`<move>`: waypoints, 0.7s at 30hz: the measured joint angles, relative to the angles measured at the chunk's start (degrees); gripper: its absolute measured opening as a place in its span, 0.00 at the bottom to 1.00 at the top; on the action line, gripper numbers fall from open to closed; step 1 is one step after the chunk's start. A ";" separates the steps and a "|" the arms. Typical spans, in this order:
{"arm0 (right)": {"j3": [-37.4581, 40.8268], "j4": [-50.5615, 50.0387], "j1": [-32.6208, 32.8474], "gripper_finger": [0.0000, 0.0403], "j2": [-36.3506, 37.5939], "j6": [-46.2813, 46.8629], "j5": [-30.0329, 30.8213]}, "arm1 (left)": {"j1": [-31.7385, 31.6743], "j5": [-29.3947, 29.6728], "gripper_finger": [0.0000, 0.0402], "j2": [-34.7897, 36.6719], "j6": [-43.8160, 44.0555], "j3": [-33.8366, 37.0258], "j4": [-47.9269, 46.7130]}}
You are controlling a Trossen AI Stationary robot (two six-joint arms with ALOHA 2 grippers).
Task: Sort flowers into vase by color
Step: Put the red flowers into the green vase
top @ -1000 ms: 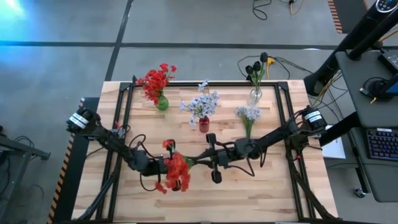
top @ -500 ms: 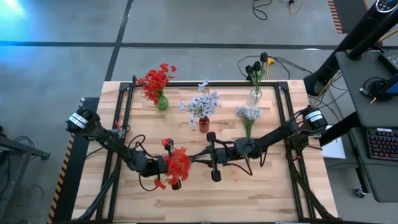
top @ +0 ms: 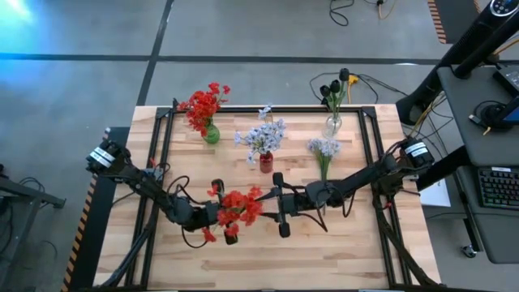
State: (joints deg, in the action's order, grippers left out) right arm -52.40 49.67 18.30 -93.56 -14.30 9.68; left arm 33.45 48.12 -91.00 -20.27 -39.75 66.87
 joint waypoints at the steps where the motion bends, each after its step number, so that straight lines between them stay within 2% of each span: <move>1: 0.00 -1.18 0.18 0.41 0.44 0.33 0.70 | 0.04 0.73 0.00 0.00 -0.11 0.00 -0.06; 9: 0.00 -14.84 1.66 0.49 6.81 4.96 6.69 | 1.80 13.80 0.00 2.37 -5.55 0.00 -0.04; 17: 0.00 -36.49 1.64 0.50 17.70 15.84 8.39 | 2.43 23.73 0.00 8.40 -9.52 0.00 -0.13; 21: 0.00 -43.79 1.58 0.50 21.70 19.26 8.52 | 2.35 29.69 0.00 11.86 -15.89 0.00 -0.16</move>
State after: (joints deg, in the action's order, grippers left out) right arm -52.40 5.88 19.88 -71.86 4.96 18.20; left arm 35.80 77.80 -79.14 -36.16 -39.75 66.71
